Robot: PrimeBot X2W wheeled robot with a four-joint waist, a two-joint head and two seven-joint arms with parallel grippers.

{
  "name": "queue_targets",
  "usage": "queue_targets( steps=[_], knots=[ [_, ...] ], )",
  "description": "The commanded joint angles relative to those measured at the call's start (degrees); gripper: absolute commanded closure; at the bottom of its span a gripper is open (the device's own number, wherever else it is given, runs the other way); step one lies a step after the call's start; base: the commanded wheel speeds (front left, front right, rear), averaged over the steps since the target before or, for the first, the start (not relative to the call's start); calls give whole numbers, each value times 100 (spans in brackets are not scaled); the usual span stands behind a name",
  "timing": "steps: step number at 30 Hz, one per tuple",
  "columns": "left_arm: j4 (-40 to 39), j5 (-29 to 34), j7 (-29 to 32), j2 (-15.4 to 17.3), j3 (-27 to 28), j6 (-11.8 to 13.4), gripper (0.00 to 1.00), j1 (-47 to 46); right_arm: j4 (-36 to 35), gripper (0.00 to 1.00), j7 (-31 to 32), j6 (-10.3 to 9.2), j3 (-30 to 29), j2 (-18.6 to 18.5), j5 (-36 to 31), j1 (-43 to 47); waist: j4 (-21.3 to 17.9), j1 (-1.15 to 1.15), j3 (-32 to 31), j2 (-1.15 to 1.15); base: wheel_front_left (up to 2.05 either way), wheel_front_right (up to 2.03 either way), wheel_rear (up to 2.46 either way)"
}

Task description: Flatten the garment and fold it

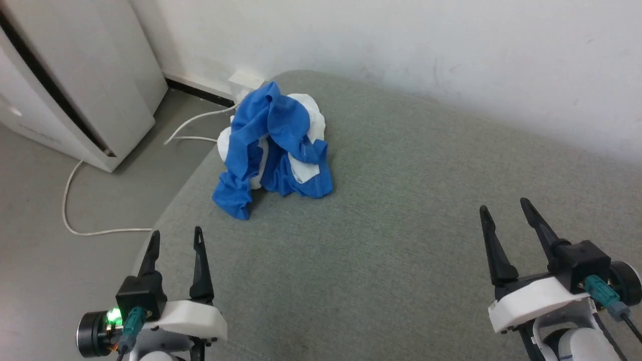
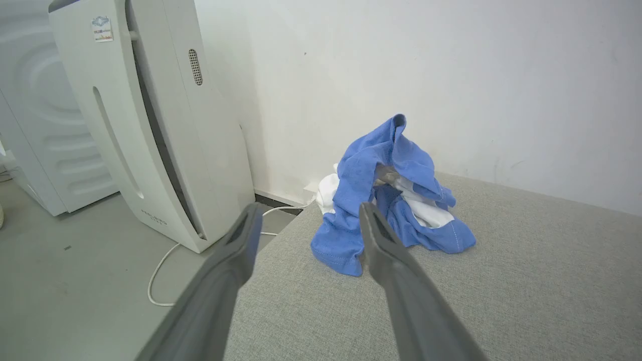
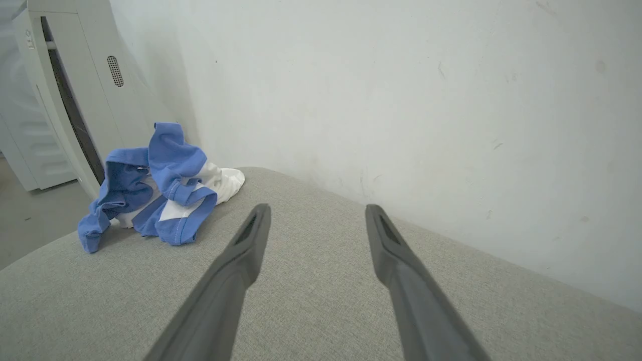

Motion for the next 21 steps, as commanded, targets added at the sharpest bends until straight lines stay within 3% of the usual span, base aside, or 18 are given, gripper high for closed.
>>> queue_targets(
  steps=[1, 13, 21],
  knots=[
    [47, -46, -70, 45, -21, 60, 0, -63, 13, 0, -45, -6, -7, 17, 39, -94, 98, 0, 6, 0, 0, 0, 0],
    [139, -203, -214, 87, -61, 110, 0, -121, 51, 0, -109, -6, 30, 19, 84, -152, 411, 0, 66, 0, 0, 0, 0],
    [297, -636, -119, 179, 48, -215, 0, -1142, -114, 0, -2, -6, 80, 19, -63, -363, 197, 0, 615, 0, 0, 0, 0]
  ],
)
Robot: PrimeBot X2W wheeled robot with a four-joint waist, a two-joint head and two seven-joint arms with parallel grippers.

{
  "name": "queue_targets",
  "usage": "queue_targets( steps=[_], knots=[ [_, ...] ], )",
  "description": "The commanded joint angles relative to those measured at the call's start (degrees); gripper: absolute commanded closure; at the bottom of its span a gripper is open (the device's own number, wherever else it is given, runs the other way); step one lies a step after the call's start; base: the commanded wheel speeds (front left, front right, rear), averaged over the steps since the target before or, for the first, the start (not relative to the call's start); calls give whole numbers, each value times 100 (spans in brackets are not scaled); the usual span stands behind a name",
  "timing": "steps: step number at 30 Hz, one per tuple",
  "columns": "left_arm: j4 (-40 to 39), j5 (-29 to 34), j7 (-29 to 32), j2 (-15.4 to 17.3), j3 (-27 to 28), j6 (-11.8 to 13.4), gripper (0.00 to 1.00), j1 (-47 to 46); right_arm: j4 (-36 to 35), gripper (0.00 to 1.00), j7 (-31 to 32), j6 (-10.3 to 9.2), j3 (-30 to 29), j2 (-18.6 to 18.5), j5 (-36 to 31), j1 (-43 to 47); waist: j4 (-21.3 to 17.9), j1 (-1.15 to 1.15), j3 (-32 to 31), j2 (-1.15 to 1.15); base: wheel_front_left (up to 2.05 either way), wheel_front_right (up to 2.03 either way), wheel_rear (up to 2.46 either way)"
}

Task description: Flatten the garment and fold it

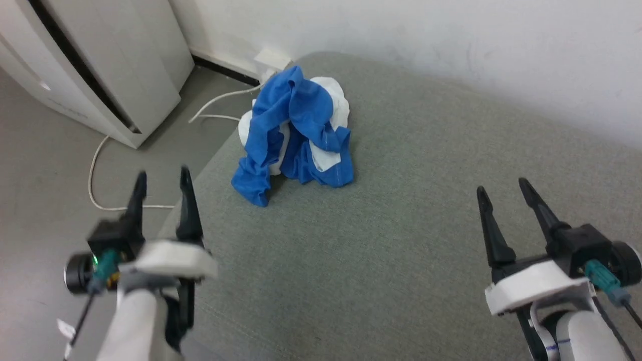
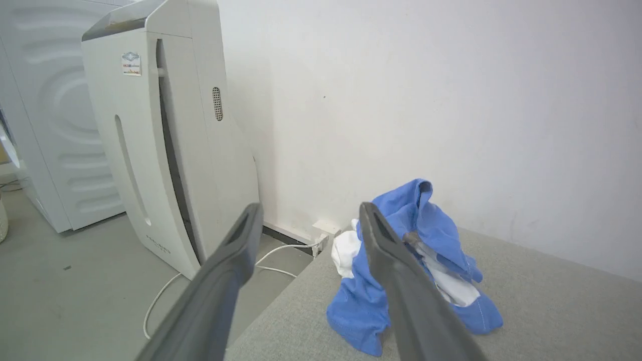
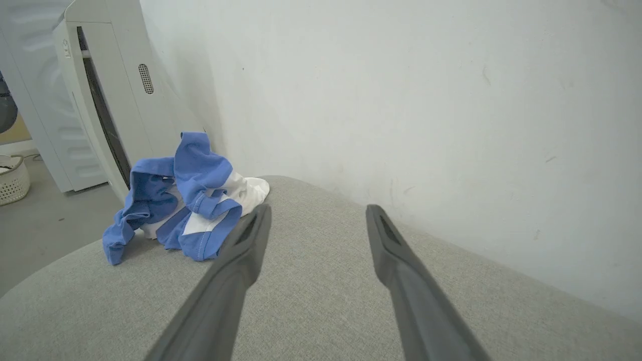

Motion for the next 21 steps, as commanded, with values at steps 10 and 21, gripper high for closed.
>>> queue_targets(
  steps=[10, 21],
  knots=[
    [1025, -882, 1223, 470, 332, -660, 0, -2643, -371, 0, 190, -6, 232, 12, -361, -768, -1220, 0, 1784, -1, 0, 0, 0],
    [2164, -1746, 3234, 1070, 877, -608, 0, -3998, -451, 0, 77, -6, 465, 12, -325, -1318, -2176, 0, 2969, -1, 0, 0, 0]
  ],
)
